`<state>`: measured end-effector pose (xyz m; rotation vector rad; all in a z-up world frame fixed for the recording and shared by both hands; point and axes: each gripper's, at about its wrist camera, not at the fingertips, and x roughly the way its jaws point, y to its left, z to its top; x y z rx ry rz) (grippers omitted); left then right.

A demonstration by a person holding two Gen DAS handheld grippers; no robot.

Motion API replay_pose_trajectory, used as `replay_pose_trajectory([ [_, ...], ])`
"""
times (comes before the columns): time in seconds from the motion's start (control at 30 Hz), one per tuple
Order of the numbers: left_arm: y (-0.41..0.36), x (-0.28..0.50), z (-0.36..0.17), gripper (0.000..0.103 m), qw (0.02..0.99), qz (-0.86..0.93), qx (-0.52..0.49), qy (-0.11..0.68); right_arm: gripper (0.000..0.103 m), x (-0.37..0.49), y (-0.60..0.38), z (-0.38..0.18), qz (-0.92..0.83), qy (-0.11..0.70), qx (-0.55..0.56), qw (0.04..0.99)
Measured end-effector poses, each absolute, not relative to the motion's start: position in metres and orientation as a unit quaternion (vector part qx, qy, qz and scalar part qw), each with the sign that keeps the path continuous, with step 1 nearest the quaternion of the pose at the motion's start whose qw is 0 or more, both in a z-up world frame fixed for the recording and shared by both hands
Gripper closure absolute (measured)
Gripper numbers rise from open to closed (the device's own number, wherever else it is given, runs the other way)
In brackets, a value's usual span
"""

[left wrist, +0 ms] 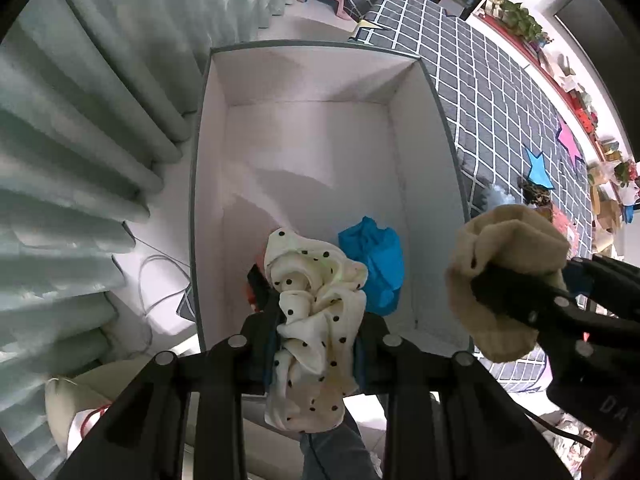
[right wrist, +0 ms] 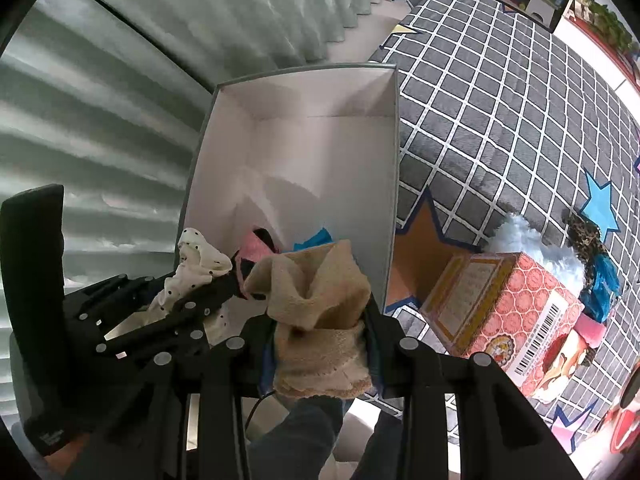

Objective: Organize soft objects
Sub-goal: 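Carry the polka-dot scrunchie and beige sock over the white box with both tools, then open the left tool to drop the scrunchie while the right tool lowers the beige sock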

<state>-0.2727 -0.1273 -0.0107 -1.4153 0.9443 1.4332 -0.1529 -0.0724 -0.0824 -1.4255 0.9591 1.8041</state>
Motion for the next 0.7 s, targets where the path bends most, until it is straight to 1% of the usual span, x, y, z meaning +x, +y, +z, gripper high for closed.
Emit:
replay_pose_trajectory([
  [0.7, -0.116, -0.279, -0.021, 0.070, 0.436, 0.578, -0.570, 0.387, 0.065, -0.173, -0.051, -0.099, 0.681, 0.384, -0.542, 0.308],
])
